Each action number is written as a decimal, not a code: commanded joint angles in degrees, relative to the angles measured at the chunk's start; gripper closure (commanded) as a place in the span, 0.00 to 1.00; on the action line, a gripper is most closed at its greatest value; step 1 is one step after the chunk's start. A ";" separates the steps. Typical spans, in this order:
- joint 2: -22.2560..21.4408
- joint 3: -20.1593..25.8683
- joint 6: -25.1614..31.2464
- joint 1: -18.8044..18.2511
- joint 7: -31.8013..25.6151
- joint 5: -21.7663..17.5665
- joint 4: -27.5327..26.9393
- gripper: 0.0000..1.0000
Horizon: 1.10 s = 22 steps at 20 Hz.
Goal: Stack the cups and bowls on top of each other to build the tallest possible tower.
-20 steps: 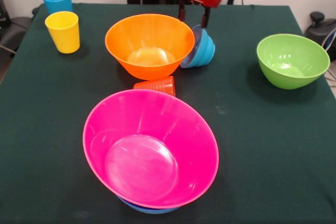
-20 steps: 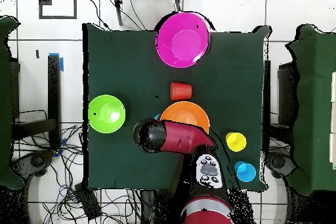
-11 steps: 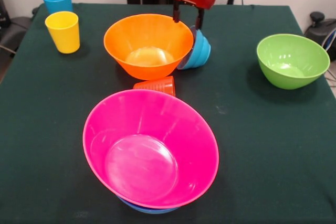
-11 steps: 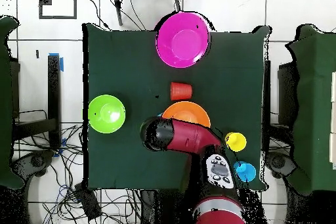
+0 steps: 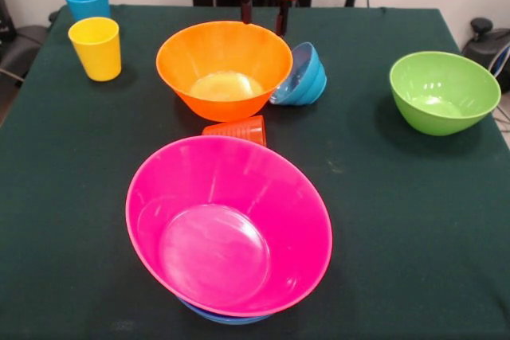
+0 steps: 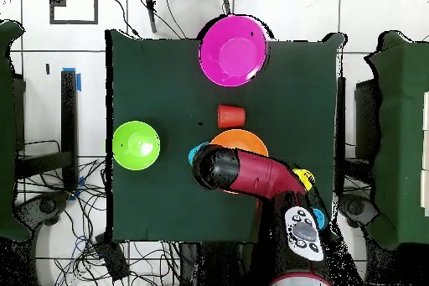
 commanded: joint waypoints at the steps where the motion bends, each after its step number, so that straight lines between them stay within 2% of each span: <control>1: 1.15 5.12 3.69 0.06 0.22 -1.82 0.60 0.00; 4: 4.02 4.28 0.84 0.78 1.22 -2.79 -0.39 0.00; 10: 5.60 4.25 -1.99 0.64 1.47 -3.34 -0.12 0.00; 15: 7.06 2.67 -4.55 2.60 3.00 -4.23 -0.65 0.00; 19: 11.59 5.65 -12.67 -0.57 1.71 -5.27 0.32 0.00; 22: 13.21 3.75 -13.95 1.00 2.04 -7.08 -1.06 0.00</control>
